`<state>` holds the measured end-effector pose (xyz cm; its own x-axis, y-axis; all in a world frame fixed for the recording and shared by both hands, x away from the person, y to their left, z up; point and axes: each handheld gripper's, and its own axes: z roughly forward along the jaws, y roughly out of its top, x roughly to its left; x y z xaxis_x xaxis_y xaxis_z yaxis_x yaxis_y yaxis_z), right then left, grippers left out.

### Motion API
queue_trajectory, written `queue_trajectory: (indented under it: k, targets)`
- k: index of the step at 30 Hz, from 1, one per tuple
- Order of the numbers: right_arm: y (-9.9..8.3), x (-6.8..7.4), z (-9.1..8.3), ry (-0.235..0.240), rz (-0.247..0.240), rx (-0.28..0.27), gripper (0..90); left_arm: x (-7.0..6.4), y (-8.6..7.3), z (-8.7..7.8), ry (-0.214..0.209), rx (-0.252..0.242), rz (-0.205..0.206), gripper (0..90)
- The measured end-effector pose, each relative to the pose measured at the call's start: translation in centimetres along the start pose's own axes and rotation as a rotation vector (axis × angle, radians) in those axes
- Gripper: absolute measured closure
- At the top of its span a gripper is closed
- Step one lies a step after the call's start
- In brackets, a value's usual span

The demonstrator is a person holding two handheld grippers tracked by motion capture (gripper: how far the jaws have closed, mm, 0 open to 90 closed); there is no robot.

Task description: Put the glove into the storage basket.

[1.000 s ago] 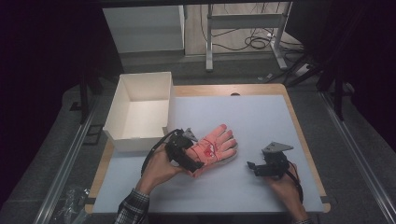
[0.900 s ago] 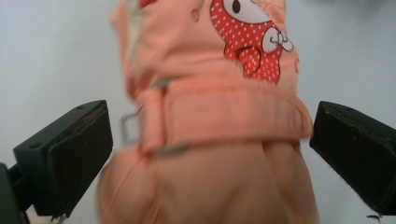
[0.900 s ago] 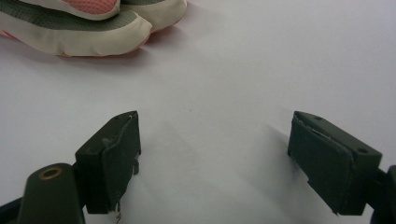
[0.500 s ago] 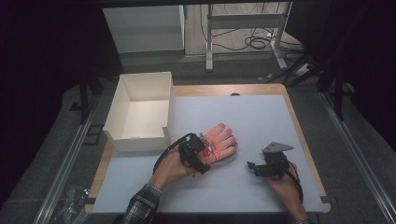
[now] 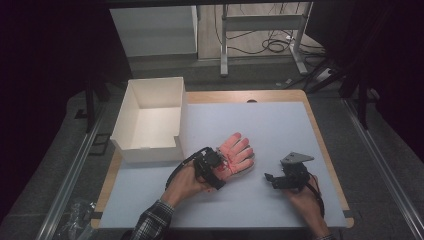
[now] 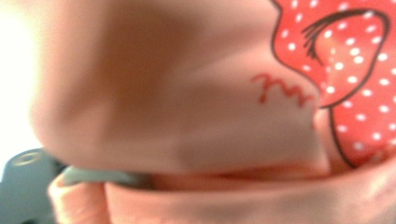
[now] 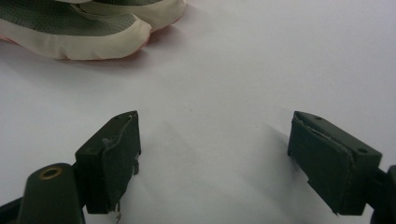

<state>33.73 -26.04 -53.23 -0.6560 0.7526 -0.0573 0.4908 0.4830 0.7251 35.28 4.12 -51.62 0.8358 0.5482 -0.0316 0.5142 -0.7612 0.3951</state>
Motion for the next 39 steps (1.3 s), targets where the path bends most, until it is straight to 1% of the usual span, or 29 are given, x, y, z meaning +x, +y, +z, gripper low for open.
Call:
queue_trajectory:
  k: [2,6,9,10,13,19,23,26,30,33,35,39]
  targets:
    - [0.0,0.0,0.0,0.000,0.000,0.000,17.3,-0.1,0.0,-0.2,0.000,-0.001,-0.006,18.9]
    - [0.0,0.0,0.0,0.000,0.000,0.000,17.3,-0.3,0.1,-0.5,0.003,-0.005,0.005,28.7]
    - [0.0,0.0,0.0,0.000,0.000,0.000,17.3,-0.3,0.0,-0.7,-0.004,-0.015,0.002,32.1]
    - [0.0,0.0,0.0,0.000,0.000,0.000,17.3,-0.2,-0.1,-0.7,-0.011,-0.025,-0.004,33.6]
    - [0.0,0.0,0.0,0.000,-0.001,0.000,17.3,-0.1,-0.3,-0.9,-0.018,-0.043,-0.005,34.4]
    - [0.0,0.0,0.0,0.000,-0.001,0.000,17.3,0.0,-0.4,-1.3,-0.026,-0.062,0.003,37.2]
    - [0.0,0.0,0.0,0.000,-0.001,-0.001,17.4,0.1,-0.2,-1.8,-0.039,-0.076,-0.002,39.0]
    - [0.0,0.0,0.0,0.000,-0.001,-0.001,17.3,0.2,0.2,-2.1,-0.037,-0.081,-0.008,39.7]
    - [0.0,0.0,0.0,-0.001,-0.002,0.000,17.4,0.4,0.7,-2.7,-0.026,-0.091,-0.029,39.6]
    - [0.0,0.0,0.0,-0.001,-0.003,0.000,17.3,0.6,1.2,-3.4,-0.016,-0.110,-0.057,39.6]
    - [0.0,0.0,0.0,-0.001,-0.004,-0.002,17.3,0.9,1.6,-3.9,-0.017,-0.116,-0.075,39.6]
    - [0.0,0.0,0.0,0.000,-0.003,-0.002,17.4,1.5,2.4,-4.7,0.008,-0.121,-0.101,39.5]
